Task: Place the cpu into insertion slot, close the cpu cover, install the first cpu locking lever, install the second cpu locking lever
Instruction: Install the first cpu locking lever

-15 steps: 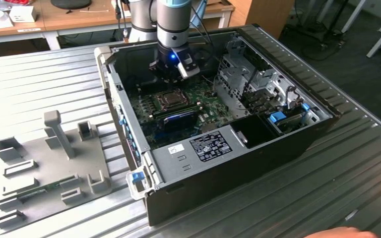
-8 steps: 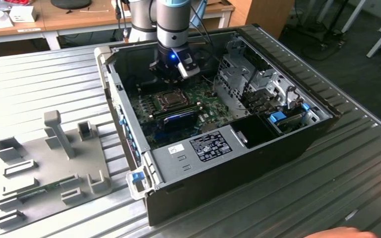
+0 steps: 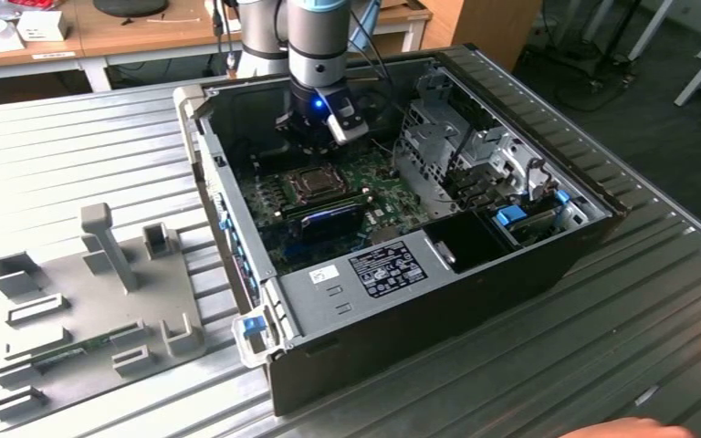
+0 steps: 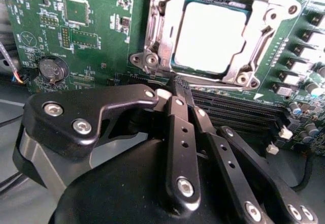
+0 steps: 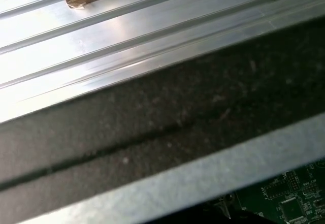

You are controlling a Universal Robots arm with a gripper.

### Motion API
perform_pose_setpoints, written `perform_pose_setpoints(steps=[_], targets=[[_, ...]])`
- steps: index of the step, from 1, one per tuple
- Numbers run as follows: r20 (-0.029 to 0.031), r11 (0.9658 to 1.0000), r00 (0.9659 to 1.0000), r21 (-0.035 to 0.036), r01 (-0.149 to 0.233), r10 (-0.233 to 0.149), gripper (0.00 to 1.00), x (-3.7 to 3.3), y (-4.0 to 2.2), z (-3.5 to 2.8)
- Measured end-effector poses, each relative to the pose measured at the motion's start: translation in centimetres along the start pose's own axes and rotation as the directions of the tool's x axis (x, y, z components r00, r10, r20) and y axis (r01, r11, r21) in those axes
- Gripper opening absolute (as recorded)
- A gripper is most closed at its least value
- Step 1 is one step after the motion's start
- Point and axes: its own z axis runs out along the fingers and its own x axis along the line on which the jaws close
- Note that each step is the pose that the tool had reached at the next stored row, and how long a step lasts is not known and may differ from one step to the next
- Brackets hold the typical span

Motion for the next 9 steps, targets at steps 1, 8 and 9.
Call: perform_pose_setpoints(steps=[1,8,9], targets=[[0.0001,1.0,1.0,0.0001,0.0,0.0,0.11,0.0,0.0,0.0],[0.0005,1.0,1.0,0.0003,-0.002,0.002,0.11,0.08,0.02,-0.04],[0.0006,1.0,1.0,0.0001,-0.002,0.002,0.11,0.12,0.03,-0.06]])
